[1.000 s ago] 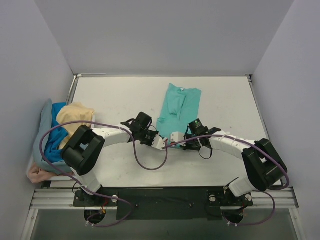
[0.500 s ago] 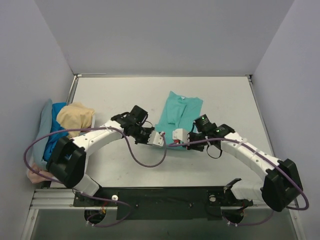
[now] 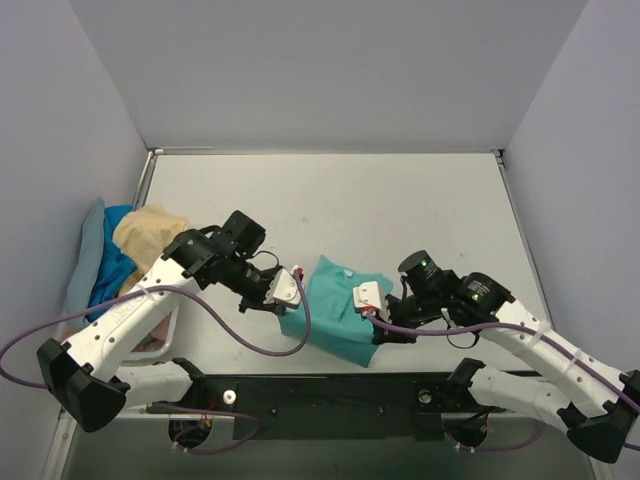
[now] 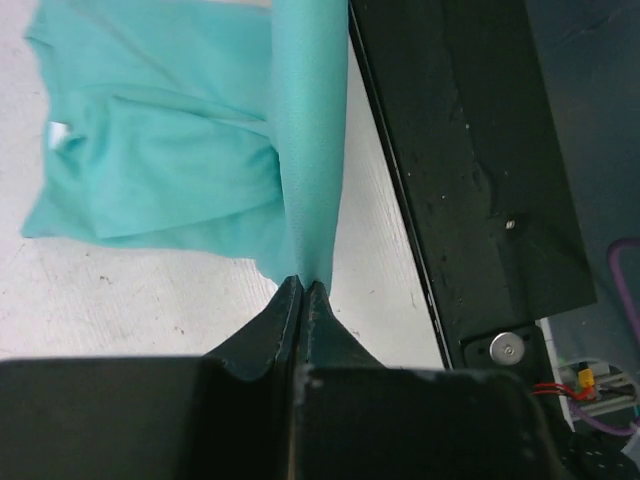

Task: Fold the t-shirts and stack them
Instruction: Fold the long partially folded tshirt into a neat square

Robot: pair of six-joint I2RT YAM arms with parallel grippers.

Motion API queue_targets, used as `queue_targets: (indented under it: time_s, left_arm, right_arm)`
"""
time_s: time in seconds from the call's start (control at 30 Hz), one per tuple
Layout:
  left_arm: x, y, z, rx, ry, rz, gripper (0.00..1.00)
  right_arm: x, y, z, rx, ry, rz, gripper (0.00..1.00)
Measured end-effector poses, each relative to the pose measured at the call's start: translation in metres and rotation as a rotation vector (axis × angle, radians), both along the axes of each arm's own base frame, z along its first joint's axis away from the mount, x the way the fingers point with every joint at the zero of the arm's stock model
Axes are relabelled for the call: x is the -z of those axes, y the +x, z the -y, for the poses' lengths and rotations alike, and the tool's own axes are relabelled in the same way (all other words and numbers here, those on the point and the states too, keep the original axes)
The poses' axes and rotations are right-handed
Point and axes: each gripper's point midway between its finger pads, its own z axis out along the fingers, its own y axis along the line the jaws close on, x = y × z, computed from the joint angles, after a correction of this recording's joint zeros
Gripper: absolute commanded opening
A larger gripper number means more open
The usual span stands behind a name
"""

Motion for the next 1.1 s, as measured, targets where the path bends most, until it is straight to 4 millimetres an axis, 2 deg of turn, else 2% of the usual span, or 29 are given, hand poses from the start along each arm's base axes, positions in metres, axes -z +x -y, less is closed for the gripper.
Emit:
queue_targets:
  time_s: [0.1, 0.17, 0.27, 0.47, 0.67, 0.8, 0.97, 1.1]
  left_arm:
    - [-0.016, 0.0, 0.004, -0.076, -0.03, -0.021, 0.0]
    - [-0.014, 0.007, 0.008, -0.127, -0.026, -0.04, 0.0]
    - [0.0, 0.03, 0.02, -0.214, 0.014, -0.071, 0.0]
    - [0.038, 0.095, 0.045, -0.369, 0.068, -0.079, 0.0]
    - [0.053, 0.147, 0.06, -0.487, 0.06, -0.065, 0.0]
    - [0.061, 0.167, 0.064, -0.548, 0.056, -0.072, 0.0]
    - [0.072, 0.185, 0.07, -0.584, 0.05, -0.064, 0.0]
    - [0.08, 0.206, 0.083, -0.607, 0.034, -0.057, 0.0]
  right_arm:
    - [-0.002, -0.004, 0.0, 0.048, 0.006, -0.067, 0.0]
    - [0.002, 0.004, 0.003, 0.115, -0.009, -0.125, 0.0]
    - [0.013, 0.03, 0.012, 0.272, -0.035, -0.212, 0.0]
    - [0.029, 0.08, 0.031, 0.525, -0.022, -0.321, 0.0]
    - [0.053, 0.118, 0.034, 0.647, -0.036, -0.416, 0.0]
    - [0.066, 0.15, 0.033, 0.707, -0.054, -0.445, 0.0]
    - [0.084, 0.177, 0.042, 0.807, -0.083, -0.474, 0.0]
    - [0.092, 0.189, 0.05, 0.882, -0.092, -0.483, 0.09]
